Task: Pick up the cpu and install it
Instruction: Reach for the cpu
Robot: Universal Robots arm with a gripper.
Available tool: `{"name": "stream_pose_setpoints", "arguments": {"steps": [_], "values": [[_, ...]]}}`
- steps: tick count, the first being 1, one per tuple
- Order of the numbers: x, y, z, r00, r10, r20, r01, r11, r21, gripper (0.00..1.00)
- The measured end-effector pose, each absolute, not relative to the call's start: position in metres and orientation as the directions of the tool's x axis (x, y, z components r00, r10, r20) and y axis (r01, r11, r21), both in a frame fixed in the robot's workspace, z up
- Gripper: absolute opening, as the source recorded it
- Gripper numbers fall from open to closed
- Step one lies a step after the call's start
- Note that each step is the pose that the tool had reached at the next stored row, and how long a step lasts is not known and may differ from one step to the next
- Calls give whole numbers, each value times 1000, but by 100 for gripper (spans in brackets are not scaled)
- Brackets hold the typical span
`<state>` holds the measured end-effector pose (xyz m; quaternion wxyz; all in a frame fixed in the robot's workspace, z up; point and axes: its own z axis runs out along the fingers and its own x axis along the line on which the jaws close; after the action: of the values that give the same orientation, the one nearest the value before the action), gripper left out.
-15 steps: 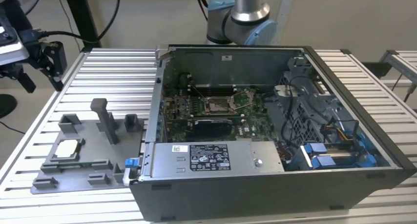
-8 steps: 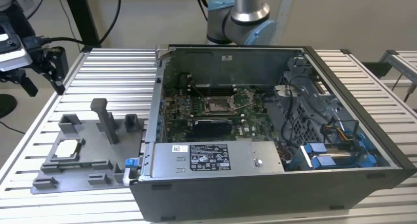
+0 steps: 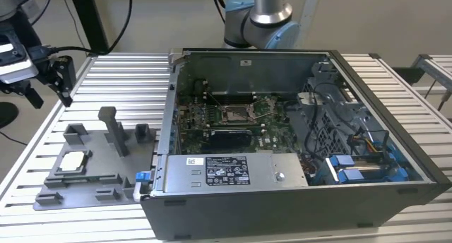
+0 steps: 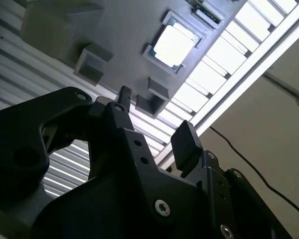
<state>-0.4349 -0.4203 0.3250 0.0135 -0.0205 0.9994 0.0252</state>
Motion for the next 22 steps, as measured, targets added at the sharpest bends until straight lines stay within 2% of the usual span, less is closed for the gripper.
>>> {"name": "stream_pose_setpoints", "arguments": {"steps": [22], "values": [[-435, -420, 318, -999, -40, -28, -42, 998, 50, 0]]}}
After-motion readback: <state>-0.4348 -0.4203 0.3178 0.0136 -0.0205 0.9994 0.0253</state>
